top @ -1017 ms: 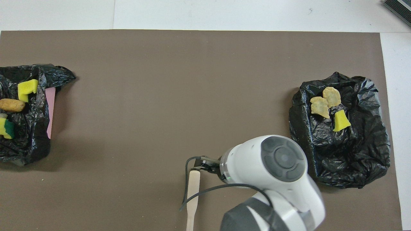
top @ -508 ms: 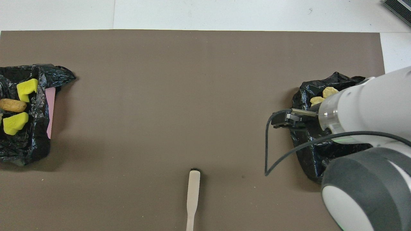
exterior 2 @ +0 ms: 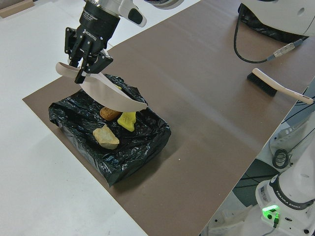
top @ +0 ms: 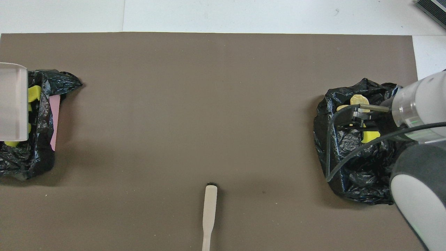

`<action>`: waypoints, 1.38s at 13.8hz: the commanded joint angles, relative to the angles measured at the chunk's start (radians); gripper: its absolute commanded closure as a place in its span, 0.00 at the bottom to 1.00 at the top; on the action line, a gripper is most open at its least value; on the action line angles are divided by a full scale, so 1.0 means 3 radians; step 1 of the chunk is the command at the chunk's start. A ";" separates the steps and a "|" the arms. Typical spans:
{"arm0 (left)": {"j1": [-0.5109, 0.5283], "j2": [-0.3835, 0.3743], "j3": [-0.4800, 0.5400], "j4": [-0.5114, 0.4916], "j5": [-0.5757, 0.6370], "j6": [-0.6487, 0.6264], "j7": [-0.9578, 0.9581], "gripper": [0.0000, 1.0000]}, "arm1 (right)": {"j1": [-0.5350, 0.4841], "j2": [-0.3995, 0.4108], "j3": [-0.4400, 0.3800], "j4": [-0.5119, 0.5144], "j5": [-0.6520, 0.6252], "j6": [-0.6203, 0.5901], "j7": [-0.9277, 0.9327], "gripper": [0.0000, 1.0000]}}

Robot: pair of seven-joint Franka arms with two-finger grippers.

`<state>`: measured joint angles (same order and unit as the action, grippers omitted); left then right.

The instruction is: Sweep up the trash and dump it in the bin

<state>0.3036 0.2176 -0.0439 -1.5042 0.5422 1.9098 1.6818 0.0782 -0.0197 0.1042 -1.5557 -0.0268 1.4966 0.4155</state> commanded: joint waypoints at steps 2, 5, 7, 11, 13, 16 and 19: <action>-0.0265 -0.0402 0.0029 -0.0608 -0.0344 -0.0046 -0.0516 1.00 | -0.0056 0.0158 0.0041 0.0231 -0.0059 -0.0116 -0.0117 0.00; -0.0612 -0.0689 0.0024 -0.1156 -0.0385 -0.0071 -0.1411 1.00 | -0.0107 0.0163 0.0036 0.0231 -0.0023 -0.0126 -0.0117 0.00; -0.0756 -0.0700 0.0019 -0.1290 -0.0625 -0.0087 -0.1744 1.00 | -0.0112 0.0168 0.0036 0.0231 -0.0018 -0.0106 -0.0147 0.00; -0.1256 -0.0690 0.0019 -0.1469 -0.0820 -0.0230 -0.2933 1.00 | -0.0148 0.0158 0.0036 0.0231 0.0002 -0.0095 -0.0296 0.00; -0.1466 -0.0649 0.0019 -0.1587 -0.1049 -0.0210 -0.3523 1.00 | -0.0148 0.0142 0.0005 0.0226 0.0013 -0.0095 -0.0316 0.00; -0.1655 -0.0435 0.0019 -0.1648 -0.1377 -0.0006 -0.4157 1.00 | -0.0138 0.0127 -0.0071 0.0205 0.0007 -0.0095 -0.0398 0.00; -0.2044 -0.0362 0.0019 -0.1684 -0.1577 0.0214 -0.4928 1.00 | -0.0107 0.0127 -0.0163 0.0200 0.0013 -0.0090 -0.0515 0.00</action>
<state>-0.2324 0.1160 -0.0577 -1.9938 0.0993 1.9338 0.3285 0.0462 0.0161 0.0648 -1.5081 -0.0264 1.4883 0.2999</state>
